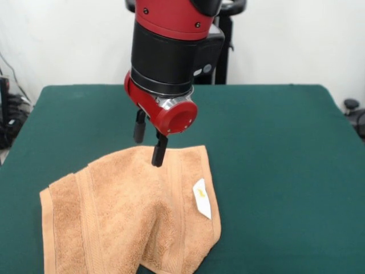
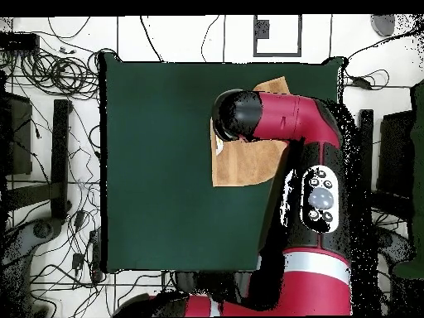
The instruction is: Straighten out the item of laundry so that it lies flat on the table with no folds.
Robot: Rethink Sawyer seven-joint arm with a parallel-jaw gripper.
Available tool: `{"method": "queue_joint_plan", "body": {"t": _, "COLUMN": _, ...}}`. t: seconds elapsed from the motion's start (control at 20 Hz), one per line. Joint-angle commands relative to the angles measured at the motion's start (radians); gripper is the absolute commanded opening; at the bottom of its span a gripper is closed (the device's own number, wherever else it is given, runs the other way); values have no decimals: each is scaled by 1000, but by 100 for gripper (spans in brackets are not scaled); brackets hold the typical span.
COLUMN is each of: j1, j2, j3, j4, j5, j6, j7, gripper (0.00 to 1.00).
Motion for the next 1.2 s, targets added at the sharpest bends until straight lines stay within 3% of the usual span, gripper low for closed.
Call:
{"method": "queue_joint_plan", "body": {"t": 0.05, "j1": -13, "j2": 65, "j3": 67, "j4": 106, "j5": 57, "j6": 33, "j7": 41, "gripper": 100}}
{"method": "queue_joint_plan", "body": {"t": 0.45, "j1": -58, "j2": 73, "j3": 114, "j4": 144, "j5": 101, "j6": -12, "j7": -6, "gripper": 100}}
{"method": "queue_joint_plan", "body": {"t": 0.65, "j1": -3, "j2": 56, "j3": 47, "j4": 111, "j5": -12, "j6": 7, "j7": -73, "gripper": 100}}
{"method": "queue_joint_plan", "body": {"t": 0.8, "j1": -17, "j2": 55, "j3": 68, "j4": 112, "j5": -4, "j6": 75, "j7": -105, "gripper": 100}}
{"method": "queue_joint_plan", "body": {"t": 0.9, "j1": -37, "j2": 44, "j3": 95, "j4": 140, "j5": 16, "j6": 55, "j7": -110, "gripper": 100}}
{"method": "queue_joint_plan", "body": {"t": 1.2, "j1": 5, "j2": 43, "j3": 53, "j4": 101, "j5": -26, "j6": 117, "j7": -105, "gripper": 100}}
